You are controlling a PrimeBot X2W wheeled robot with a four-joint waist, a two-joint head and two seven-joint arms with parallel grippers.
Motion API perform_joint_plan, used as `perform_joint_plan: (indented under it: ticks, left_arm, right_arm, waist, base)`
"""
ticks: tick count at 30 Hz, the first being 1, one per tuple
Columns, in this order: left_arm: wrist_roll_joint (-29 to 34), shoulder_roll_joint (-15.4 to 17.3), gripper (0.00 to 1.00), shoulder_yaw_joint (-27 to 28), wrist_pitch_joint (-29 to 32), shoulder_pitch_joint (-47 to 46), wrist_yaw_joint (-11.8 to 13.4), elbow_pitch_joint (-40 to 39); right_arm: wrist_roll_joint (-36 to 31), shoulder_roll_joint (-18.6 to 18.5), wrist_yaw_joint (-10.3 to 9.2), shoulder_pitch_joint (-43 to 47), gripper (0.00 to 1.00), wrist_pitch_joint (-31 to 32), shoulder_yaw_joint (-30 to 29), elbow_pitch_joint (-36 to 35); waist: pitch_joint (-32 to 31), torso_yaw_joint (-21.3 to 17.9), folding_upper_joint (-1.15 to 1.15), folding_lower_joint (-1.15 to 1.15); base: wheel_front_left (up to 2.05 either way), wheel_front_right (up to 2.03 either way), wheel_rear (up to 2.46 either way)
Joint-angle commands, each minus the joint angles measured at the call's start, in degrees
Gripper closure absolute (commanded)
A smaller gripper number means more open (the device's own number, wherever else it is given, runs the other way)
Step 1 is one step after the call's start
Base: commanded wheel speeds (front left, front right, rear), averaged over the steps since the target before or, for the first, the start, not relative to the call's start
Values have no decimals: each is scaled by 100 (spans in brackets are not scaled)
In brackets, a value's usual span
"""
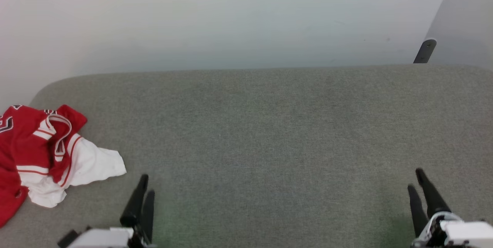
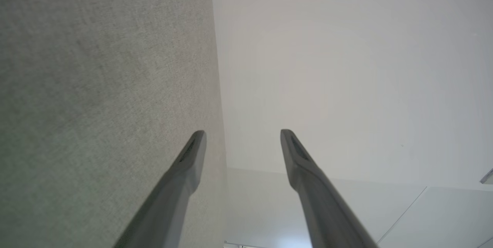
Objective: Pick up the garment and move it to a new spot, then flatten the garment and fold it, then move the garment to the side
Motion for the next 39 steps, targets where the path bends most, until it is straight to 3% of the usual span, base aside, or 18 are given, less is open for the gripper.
perform_joint_plan:
  ticks: [1,12,22,39]
  left_arm:
    - [6,3,0,-21,-12,-10,6,-32]
    - [200,51,0,-300,-194,1,129,-319]
    - [798,251,0,-616,-500,-31,296,-495]
    - [2644,741,0,-1256,-951,-159,820,-593]
  right_arm:
    - [-15,-2,0,-11,0,-15,12,-22]
    - [-316,-40,0,-30,0,-229,176,-158]
    - [-1167,-142,1,-77,0,-503,359,-225]
    - [-3395,-242,2,-177,0,-791,515,-257]
  waist:
    - [0,0,0,0]
    - [-3,-5,0,0]
    - [-2,-9,0,0]
    - [-7,-9,0,0]
  base:
    - [0,0,0]
    - [0,0,0]
    - [0,0,0]
    - [0,0,0]
